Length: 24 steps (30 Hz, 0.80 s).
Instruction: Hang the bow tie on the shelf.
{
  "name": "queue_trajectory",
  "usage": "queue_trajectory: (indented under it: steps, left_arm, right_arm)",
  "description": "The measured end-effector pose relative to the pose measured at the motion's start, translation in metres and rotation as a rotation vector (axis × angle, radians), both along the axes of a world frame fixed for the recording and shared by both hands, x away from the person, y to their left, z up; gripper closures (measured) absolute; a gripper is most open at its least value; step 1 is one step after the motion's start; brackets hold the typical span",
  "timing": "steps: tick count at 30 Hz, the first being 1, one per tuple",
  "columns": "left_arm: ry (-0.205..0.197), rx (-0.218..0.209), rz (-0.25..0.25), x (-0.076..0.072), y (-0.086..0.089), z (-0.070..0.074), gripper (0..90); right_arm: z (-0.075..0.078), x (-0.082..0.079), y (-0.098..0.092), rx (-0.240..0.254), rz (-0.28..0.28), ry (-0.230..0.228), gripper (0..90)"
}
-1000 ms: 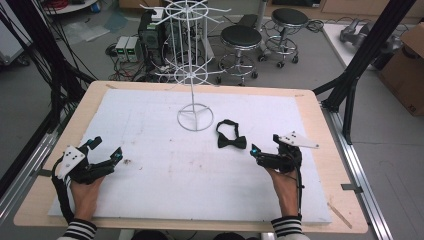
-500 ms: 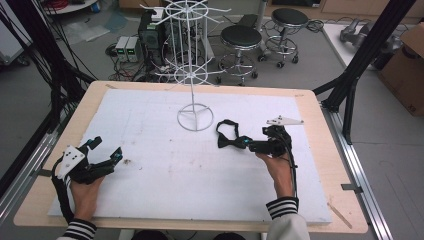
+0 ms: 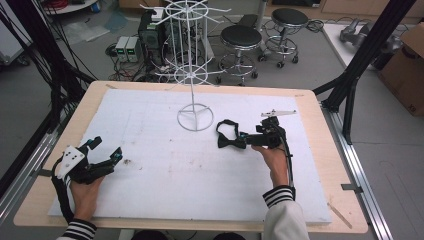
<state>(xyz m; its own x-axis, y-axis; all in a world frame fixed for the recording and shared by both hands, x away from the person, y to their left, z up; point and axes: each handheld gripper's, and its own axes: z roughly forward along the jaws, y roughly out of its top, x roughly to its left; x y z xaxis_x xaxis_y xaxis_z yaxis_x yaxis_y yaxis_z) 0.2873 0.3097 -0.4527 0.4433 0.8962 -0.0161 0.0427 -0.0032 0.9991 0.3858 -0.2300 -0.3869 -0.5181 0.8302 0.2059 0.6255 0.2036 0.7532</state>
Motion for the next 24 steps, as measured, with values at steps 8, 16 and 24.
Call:
queue_trajectory:
  steps: [8, 16, 24]
  left_arm:
    - [0.002, -0.002, -0.002, 0.000, 0.000, 0.000, 14.7]
    - [0.000, -0.006, -0.001, 0.000, 0.001, 0.000, 14.8]
    - [0.000, -0.006, -0.001, 0.000, 0.001, 0.000, 14.8]
  right_arm:
    - [-0.012, 0.009, 0.004, -0.029, 0.024, 0.056, 26.7]
    - [-0.022, 0.015, 0.012, -0.021, 0.053, 0.096, 29.9]
    - [-0.027, 0.019, 0.013, -0.064, 0.007, 0.131, 42.6]
